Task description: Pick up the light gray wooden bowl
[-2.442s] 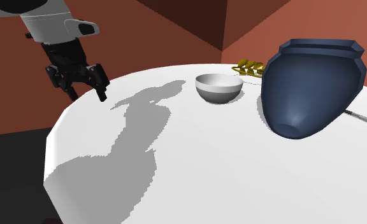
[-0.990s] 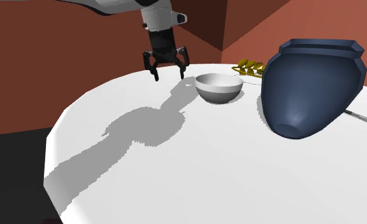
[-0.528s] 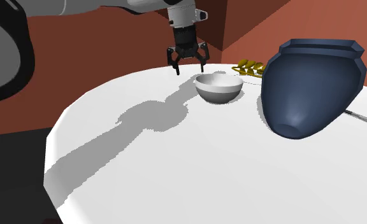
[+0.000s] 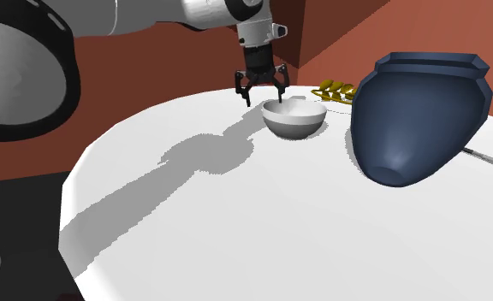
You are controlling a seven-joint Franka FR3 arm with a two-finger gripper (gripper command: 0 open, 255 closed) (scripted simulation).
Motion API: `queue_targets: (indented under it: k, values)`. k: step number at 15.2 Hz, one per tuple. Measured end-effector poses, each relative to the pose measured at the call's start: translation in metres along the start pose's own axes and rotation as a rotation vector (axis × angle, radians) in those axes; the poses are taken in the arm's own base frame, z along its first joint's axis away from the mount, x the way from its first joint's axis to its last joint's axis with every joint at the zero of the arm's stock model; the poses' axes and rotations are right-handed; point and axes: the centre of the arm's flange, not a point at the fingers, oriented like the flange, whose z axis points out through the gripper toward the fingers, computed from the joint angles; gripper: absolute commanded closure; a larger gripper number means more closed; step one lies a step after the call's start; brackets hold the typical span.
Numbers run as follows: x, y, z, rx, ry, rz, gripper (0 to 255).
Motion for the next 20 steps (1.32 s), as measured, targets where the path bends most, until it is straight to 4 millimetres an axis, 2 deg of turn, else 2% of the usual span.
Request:
queue_targets:
  k: [2, 3, 13, 20]
  values:
    - [-0.002, -0.002, 0.010, 0.000, 0.000, 0.000, 0]
    - [-0.002, -0.002, 0.012, 0.000, 0.000, 0.000, 255]
    - [-0.002, -0.003, 0.013, 0.000, 0.002, -0.001, 255]
    - [0.001, 0.002, -0.017, 0.000, 0.000, 0.000, 255]
